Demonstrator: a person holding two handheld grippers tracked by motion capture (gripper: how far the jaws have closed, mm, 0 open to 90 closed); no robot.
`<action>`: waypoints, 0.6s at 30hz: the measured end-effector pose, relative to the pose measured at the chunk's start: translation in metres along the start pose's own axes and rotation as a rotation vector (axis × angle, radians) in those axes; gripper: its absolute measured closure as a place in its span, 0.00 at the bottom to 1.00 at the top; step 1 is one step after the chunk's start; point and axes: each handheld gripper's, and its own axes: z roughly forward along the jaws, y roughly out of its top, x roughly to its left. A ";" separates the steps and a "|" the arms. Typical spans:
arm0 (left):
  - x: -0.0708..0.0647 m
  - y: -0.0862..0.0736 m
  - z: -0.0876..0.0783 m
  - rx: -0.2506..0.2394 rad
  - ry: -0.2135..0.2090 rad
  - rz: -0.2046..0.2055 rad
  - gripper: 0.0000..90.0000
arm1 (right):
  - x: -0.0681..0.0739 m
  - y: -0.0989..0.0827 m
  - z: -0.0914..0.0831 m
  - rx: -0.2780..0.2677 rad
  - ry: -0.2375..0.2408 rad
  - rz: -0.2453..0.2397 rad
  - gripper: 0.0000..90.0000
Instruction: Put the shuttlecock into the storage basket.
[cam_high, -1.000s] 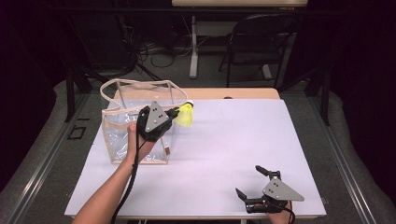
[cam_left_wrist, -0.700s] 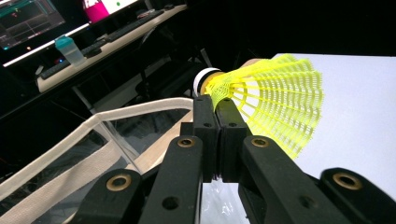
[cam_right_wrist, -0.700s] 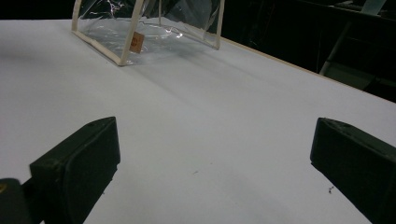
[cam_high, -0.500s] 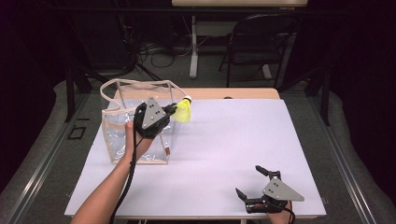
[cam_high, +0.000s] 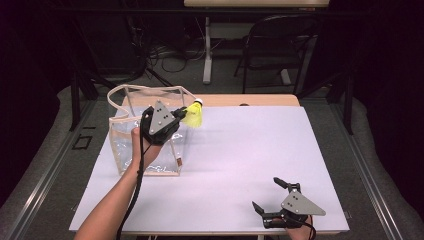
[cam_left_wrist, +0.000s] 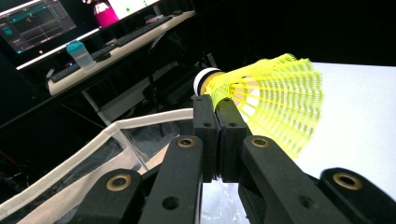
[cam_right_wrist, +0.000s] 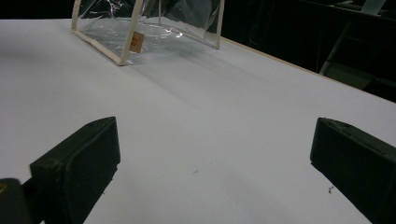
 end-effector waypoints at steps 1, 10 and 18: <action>0.000 0.000 0.000 -0.003 0.001 -0.002 0.99 | 0.000 0.000 0.000 -0.001 0.000 -0.001 0.01; 0.005 0.004 -0.003 -0.008 0.011 0.000 0.99 | 0.000 0.000 0.000 0.001 0.001 0.004 0.01; 0.009 0.005 -0.005 -0.012 0.023 -0.003 0.99 | 0.000 0.000 0.000 0.002 0.000 -0.001 0.01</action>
